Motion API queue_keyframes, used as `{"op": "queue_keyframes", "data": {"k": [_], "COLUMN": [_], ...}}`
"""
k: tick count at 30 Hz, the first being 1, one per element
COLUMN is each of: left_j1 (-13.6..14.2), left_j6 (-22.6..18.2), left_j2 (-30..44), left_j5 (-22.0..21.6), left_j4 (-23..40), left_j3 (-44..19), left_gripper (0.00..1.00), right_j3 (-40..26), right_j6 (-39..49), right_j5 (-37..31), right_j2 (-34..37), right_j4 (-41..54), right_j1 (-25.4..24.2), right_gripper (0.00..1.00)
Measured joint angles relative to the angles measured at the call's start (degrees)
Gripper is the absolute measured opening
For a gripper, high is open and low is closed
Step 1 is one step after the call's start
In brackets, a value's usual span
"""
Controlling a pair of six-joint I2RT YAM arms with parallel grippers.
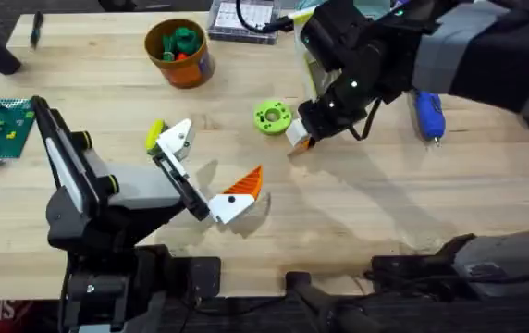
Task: Pick up the gripper from the table and insert it into the empty holder that is missing its gripper. Then pick up a screw, insert it into the mounting hole, and use the screwdriver to tighten it. Finally, clean up the table by picking up the vegetable and placing it into the bucket.
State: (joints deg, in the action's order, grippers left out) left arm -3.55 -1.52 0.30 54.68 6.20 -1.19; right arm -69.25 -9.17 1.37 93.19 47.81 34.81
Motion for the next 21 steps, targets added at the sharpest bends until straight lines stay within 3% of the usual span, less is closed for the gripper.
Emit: {"op": "queue_keyframes", "data": {"k": [11,19,21], "left_j1": [0.0,0.0,0.0], "left_j6": [0.0,0.0,0.0], "left_j2": [0.0,0.0,0.0], "left_j5": [0.0,0.0,0.0], "left_j4": [0.0,0.0,0.0], "left_j3": [0.0,0.0,0.0], "left_gripper": [0.995,0.995,0.995], "right_j3": [0.0,0.0,0.0], "right_j6": [0.0,0.0,0.2], "right_j5": [-3.3,-3.5,-3.5], "right_j2": [0.0,0.0,0.2], "right_j4": [0.0,-0.1,-0.5], "right_j1": [0.0,0.0,0.0], "right_gripper": [0.509,0.425,0.335]}}
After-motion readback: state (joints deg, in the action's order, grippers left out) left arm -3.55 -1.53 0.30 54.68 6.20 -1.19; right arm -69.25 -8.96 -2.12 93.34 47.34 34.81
